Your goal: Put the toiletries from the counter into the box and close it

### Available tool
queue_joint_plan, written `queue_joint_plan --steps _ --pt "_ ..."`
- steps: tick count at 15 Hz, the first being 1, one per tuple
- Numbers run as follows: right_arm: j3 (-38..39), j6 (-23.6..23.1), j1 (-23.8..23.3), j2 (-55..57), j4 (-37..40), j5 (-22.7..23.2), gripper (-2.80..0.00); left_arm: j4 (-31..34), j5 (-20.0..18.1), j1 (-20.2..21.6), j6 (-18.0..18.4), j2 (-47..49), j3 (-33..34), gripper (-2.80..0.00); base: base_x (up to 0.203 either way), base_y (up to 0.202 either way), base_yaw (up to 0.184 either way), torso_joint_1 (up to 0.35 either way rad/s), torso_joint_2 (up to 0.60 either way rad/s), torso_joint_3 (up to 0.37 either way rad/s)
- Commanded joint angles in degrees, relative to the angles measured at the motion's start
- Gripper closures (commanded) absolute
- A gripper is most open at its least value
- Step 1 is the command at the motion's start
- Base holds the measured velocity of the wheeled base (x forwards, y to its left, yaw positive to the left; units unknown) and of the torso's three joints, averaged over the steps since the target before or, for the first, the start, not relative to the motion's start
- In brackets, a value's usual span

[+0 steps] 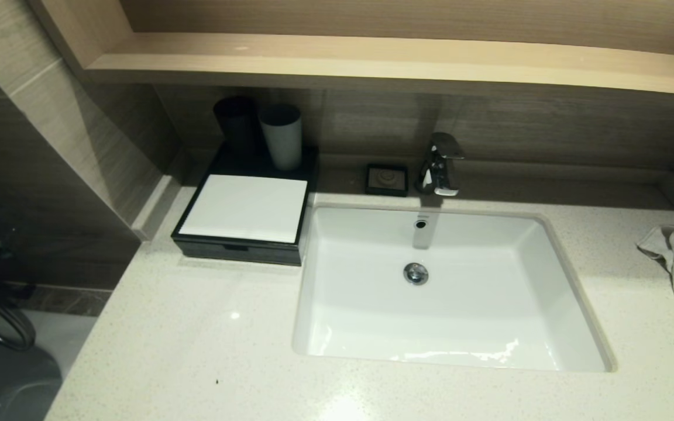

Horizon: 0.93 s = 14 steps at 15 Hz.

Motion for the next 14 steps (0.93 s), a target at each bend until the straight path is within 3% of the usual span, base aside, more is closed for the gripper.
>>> queue_joint_plan --steps 1,4,14 --pt "0.0 0.0 0.0 0.0 0.0 0.0 0.00 -0.7 -0.4 0.0 -0.2 0.1 1.6 0.00 0.000 0.000 0.000 0.000 0.00 0.000" --pt "0.0 0.0 0.0 0.0 0.0 0.0 0.00 -0.6 -2.4 0.0 -0.2 0.1 2.8 0.00 0.000 0.000 0.000 0.000 0.00 0.000" --pt "0.0 0.0 -0.1 0.0 0.0 0.0 0.00 1.0 -2.4 0.0 -1.4 0.1 2.8 0.00 0.000 0.000 0.000 0.000 0.00 0.000"
